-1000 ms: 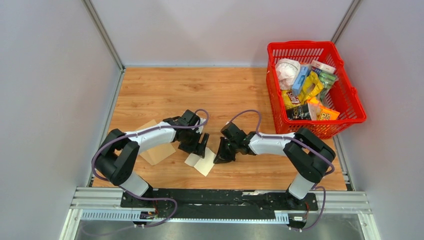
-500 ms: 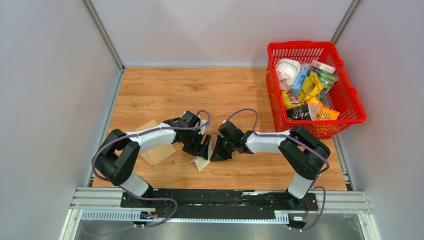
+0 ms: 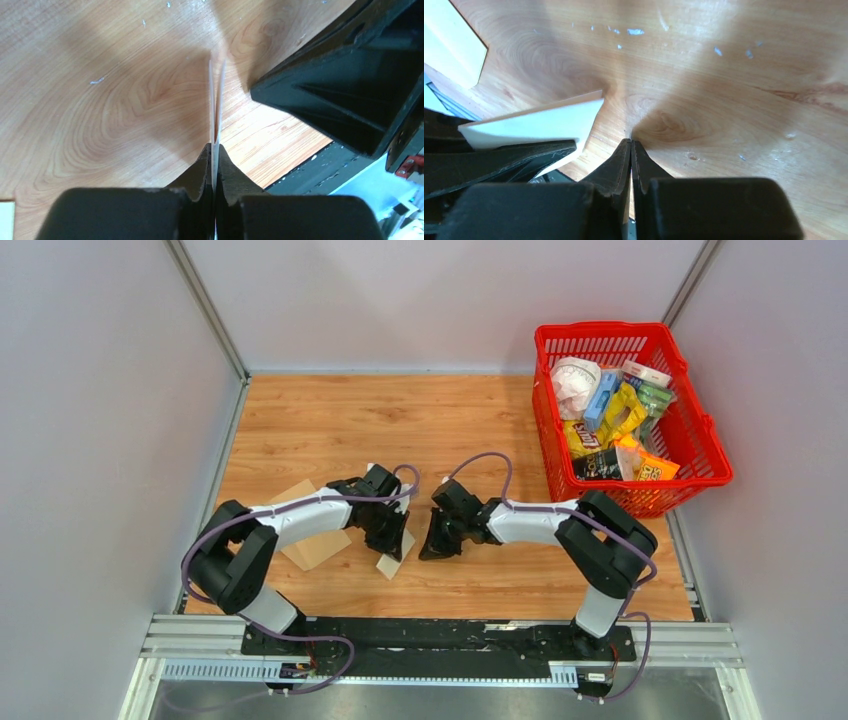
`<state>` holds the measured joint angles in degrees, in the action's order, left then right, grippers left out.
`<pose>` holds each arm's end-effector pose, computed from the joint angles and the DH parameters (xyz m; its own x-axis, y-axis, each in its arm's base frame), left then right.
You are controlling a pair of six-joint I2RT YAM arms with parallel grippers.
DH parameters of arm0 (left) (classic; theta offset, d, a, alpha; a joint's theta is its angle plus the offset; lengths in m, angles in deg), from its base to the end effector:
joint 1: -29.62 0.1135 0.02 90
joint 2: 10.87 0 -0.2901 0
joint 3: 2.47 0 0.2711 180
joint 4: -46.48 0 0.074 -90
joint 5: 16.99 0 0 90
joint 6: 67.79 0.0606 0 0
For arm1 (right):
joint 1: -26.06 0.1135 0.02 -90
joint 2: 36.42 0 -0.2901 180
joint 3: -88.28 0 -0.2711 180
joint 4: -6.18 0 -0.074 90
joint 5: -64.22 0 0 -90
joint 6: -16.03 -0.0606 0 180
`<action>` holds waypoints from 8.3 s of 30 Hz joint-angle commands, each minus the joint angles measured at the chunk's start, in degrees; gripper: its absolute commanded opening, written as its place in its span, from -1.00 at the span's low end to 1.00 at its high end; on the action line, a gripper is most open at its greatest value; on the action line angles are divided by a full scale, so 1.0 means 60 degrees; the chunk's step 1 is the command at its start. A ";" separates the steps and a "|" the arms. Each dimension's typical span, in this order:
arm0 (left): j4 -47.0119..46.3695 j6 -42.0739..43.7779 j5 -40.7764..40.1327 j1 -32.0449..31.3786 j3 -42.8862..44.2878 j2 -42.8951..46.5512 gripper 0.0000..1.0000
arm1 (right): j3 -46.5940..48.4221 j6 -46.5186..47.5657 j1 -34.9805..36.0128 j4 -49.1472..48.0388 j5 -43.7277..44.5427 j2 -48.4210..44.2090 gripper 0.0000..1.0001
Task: Place the letter into the envelope and seal it
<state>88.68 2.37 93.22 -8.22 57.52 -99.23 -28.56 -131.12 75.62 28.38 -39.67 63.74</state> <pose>0.2192 -0.1967 0.1512 -0.9267 0.3166 -0.2023 0.3741 0.8271 -0.4194 0.2197 0.2802 0.1218 -0.9899 0.0958 -0.1045 0.0240 0.8400 0.5420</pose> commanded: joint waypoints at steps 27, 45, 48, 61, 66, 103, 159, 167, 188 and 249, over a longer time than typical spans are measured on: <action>-0.7611 -0.7328 0.5567 0.1840 -0.0118 0.3286 -1.00 | 0.0848 0.1922 -0.1507 -0.0834 0.0953 -0.5941 0.43; -0.8432 -0.7871 0.5626 0.1840 -0.0425 0.3227 -0.69 | 0.1229 0.0779 -0.1522 -0.1672 0.0102 -0.5253 -0.72; -0.8067 -0.7652 0.5612 0.1840 -0.0455 0.3373 -0.38 | 0.1404 0.1086 -0.1536 -0.1159 0.0410 -0.5297 -0.96; -0.6996 -0.7036 0.5524 0.2265 -0.0704 0.4003 -0.69 | 0.1698 0.1585 -0.1991 -0.0851 -0.0570 -0.4989 -1.00; -0.7040 -0.6992 0.5509 0.2265 -0.0718 0.3945 -1.00 | 0.1566 0.1264 -0.1991 -0.1259 -0.0877 -0.4960 -0.33; -0.9825 -0.8619 0.4762 0.2294 -0.1115 0.3549 -1.00 | 0.0702 -0.0320 -0.1917 -0.2799 -0.1830 -0.4989 -0.02; 0.2439 -0.3652 -0.4892 0.8490 -0.1274 0.4326 0.23 | 0.0203 0.3035 -0.2122 0.1318 0.0631 -0.6015 -1.00; 0.1266 -0.3594 -0.4861 0.8725 -0.1465 0.3638 0.08 | 0.0204 0.3152 -0.2108 0.1303 0.0616 -0.6132 -1.00; 0.0023 -0.3008 -0.5054 0.9237 -0.1962 0.3359 0.15 | 0.0057 0.3211 -0.2093 0.1303 0.0309 -0.6219 -1.00; 0.3463 -0.3637 0.0587 0.6747 0.0073 0.7504 -1.00 | 0.7454 0.1761 0.2536 0.2797 0.5025 0.0664 -1.00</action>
<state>112.57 -16.97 95.19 32.85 57.72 -54.93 13.08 -117.52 90.00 46.15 -14.01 66.34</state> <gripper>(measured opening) 0.007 0.006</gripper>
